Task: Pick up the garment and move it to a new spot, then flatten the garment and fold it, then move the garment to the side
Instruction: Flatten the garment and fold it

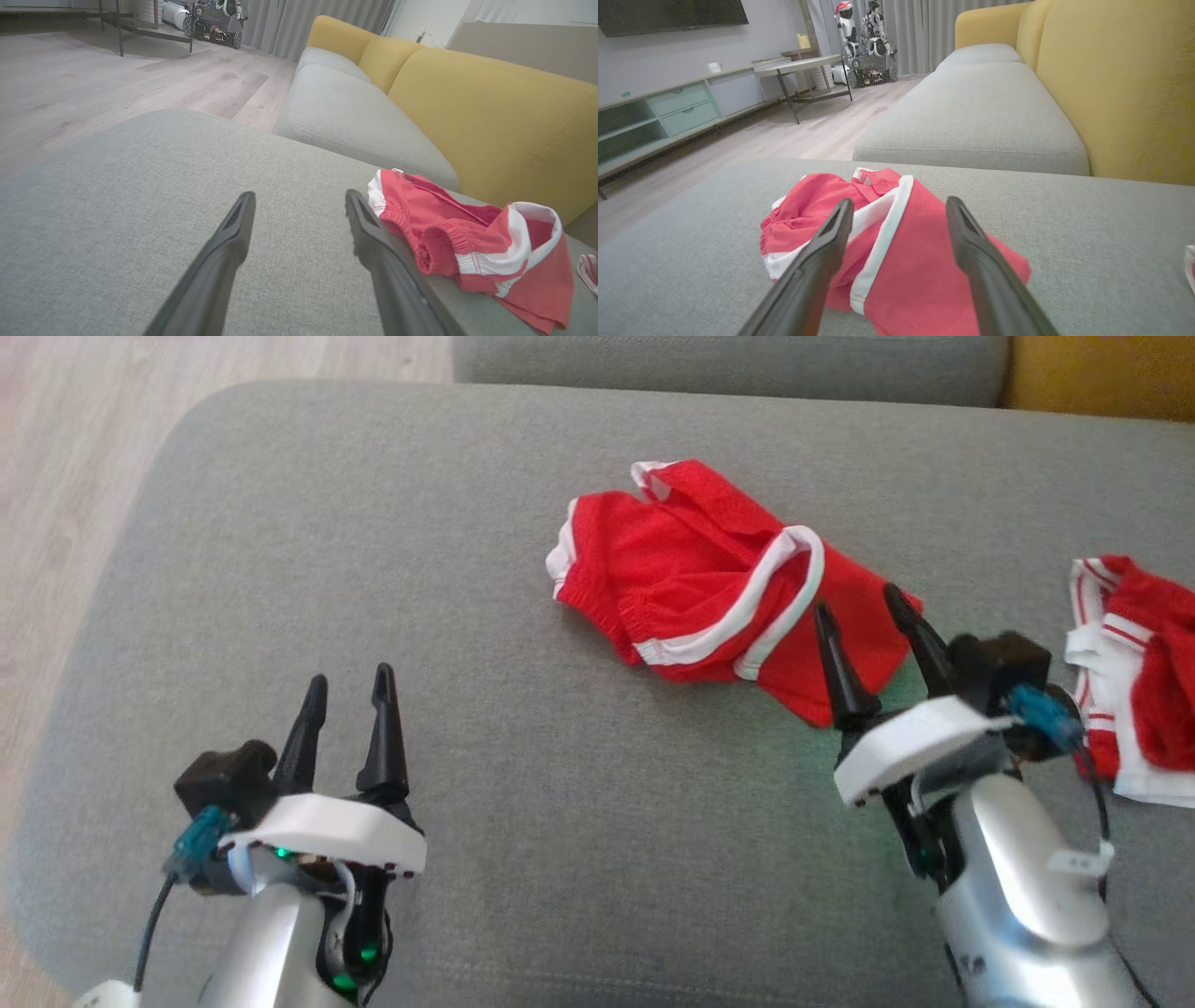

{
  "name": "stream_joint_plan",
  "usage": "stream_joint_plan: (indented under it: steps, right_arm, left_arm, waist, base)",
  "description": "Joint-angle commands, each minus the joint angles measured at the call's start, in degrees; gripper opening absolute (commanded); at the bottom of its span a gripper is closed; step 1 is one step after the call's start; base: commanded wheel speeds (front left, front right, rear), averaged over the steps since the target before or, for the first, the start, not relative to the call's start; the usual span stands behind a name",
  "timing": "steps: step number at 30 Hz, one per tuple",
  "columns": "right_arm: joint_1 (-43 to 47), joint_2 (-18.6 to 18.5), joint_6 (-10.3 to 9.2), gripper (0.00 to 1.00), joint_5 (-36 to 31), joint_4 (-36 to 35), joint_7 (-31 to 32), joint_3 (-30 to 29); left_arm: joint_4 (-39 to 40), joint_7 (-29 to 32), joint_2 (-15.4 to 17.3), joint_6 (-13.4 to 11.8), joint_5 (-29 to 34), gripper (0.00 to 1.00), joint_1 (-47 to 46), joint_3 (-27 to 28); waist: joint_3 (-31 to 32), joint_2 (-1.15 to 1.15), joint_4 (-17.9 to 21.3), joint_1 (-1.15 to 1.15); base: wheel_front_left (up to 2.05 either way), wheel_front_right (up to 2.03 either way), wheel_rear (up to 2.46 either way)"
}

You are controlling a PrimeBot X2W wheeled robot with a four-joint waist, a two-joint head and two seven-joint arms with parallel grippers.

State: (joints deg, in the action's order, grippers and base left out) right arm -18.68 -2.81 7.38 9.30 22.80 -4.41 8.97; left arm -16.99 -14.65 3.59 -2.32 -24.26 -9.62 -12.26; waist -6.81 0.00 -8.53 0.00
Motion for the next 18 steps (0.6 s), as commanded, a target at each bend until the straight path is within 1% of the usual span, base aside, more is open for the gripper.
stream_joint_plan:
  steps: [1,8,14,15,16,17,18]
  right_arm:
    - [-3.6,-0.1,0.11,1.0,-0.2,0.4,0.4,1.1]
    - [-9.5,-0.1,0.11,1.0,-0.5,9.9,1.2,-0.8]
    - [-12.5,-0.1,0.11,1.0,-0.7,16.1,0.6,-1.7]
    - [-12.9,-0.1,0.11,0.96,-0.9,16.9,0.5,-1.7]
    - [-13.2,-0.1,0.11,0.37,-1.1,17.5,0.3,-1.7]
    - [-13.5,-0.1,0.11,0.02,-1.0,18.0,0.1,-1.7]
    - [-13.7,-0.1,0.11,0.0,-0.9,18.4,-0.1,-1.5]
  left_arm:
    - [1.3,-0.3,0.2,0.5,0.7,1.0,-2.6,2.2]
    - [0.7,-0.3,-0.5,1.6,1.3,1.0,-2.7,3.5]
    - [0.5,-0.3,-0.7,2.1,1.6,1.0,-2.9,4.0]
    - [0.5,-0.3,-0.7,2.0,1.5,1.0,-2.9,4.0]
    - [0.5,-0.3,-0.7,2.0,1.3,1.0,-3.0,4.0]
    - [0.5,-0.3,-0.7,1.9,1.2,1.0,-3.0,4.1]
    - [0.5,-0.3,-0.7,1.8,1.1,1.0,-3.0,4.2]
  waist:
    - [-0.6,0.0,-1.1,0.0]
    - [-1.5,0.0,-2.9,0.0]
    - [-2.2,0.0,-3.4,0.0]
    - [-2.2,0.0,-3.4,0.0]
    - [-2.2,0.0,-3.2,0.0]
    - [-2.2,0.0,-3.0,0.0]
    - [-2.2,0.0,-2.8,0.0]
  base:
    - [0.0,0.0,0.0]
    - [0.0,0.0,0.0]
    - [0.0,0.0,0.0]
    - [0.0,0.0,0.0]
    - [0.0,0.0,0.0]
    - [0.0,0.0,0.0]
    - [0.0,0.0,0.0]
